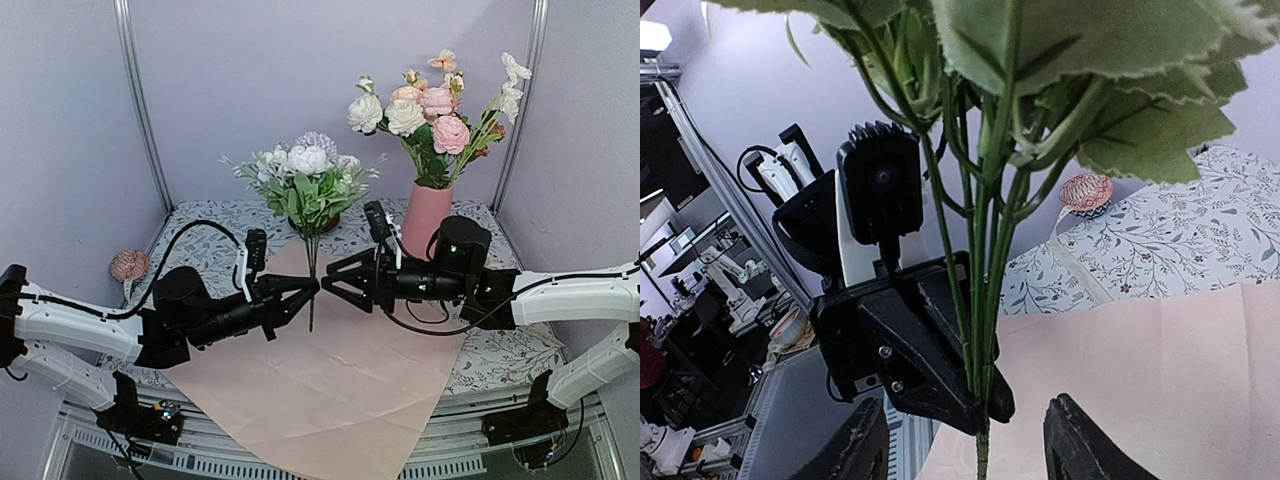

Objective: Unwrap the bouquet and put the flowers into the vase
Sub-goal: Pass from the left arm to the right

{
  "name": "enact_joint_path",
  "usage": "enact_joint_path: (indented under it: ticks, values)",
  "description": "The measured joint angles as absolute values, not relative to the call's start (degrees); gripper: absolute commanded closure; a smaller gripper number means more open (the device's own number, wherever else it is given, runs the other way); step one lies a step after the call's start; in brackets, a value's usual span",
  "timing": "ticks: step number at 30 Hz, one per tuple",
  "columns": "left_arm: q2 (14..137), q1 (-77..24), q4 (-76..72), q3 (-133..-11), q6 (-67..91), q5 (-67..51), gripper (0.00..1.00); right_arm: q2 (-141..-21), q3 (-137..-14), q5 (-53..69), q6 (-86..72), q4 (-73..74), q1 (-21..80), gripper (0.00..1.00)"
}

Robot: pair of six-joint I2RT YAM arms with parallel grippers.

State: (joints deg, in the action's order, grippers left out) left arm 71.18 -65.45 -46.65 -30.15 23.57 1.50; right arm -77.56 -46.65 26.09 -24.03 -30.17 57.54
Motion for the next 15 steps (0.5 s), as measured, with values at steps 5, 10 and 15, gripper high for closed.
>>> enact_joint_path:
  ticks: [5, 10, 15]
  values:
    - [72.38, -65.45, -46.89, -30.24, 23.59, 1.37, 1.00, -79.96, -47.79, 26.65, -24.58, -31.53, 57.82, 0.51]
    - [74.41, -65.45, -46.89, -31.27, 23.59, 0.62, 1.00, -82.15, -48.69, 27.16, -24.75, -31.99, 57.89, 0.56]
    - [75.53, -65.45, -47.09, -31.57, 23.59, 0.05, 1.00, -83.07, -49.56, 27.16, -24.82, -32.21, 57.95, 0.57]
